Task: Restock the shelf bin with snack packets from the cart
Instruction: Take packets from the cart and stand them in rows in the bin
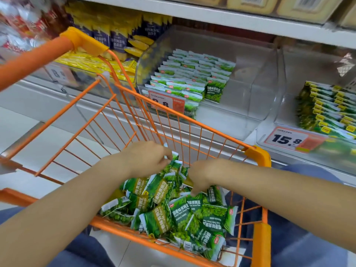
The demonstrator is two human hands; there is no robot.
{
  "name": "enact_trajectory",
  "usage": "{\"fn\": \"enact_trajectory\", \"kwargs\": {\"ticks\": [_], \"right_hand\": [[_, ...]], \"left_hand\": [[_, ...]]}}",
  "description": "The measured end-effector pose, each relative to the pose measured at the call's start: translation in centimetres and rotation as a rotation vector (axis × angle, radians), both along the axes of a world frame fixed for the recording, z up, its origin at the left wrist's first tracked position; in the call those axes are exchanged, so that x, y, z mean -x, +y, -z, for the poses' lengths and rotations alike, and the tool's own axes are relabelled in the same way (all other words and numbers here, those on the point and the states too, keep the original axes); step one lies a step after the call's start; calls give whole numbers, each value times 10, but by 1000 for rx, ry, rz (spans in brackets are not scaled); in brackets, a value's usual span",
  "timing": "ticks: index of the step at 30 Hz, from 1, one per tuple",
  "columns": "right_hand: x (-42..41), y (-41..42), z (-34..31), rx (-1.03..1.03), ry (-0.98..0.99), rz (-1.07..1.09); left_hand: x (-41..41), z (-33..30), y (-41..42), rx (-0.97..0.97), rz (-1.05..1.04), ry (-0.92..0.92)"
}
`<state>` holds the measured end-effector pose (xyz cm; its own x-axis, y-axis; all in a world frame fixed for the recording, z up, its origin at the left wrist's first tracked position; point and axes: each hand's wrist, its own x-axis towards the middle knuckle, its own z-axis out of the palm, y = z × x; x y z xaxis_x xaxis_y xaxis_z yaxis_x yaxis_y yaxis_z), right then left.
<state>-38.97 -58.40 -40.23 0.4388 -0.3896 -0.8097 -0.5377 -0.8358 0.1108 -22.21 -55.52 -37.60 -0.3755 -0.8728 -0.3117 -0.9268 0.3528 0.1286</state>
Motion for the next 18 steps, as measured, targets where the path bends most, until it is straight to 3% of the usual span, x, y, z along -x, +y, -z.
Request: {"fn": "enact_trajectory", "kwargs": {"ticks": [3,6,10,14,18], "right_hand": [[-5,2,15,70,52,-67],[-2,-1,4,118,-32,-76],[12,-18,-33,79,-446,143],[34,-14,-66,-122,-844,429],[56,-11,-81,-184,-1081,560]], "left_hand": [[3,0,-1,-33,-8,55],[1,-4,-1,15,-33,79],[-9,-11,-3,44,-97,179],[-2,-26,2,-198,-195,628],[13,-36,7,-367,-209,850]]}}
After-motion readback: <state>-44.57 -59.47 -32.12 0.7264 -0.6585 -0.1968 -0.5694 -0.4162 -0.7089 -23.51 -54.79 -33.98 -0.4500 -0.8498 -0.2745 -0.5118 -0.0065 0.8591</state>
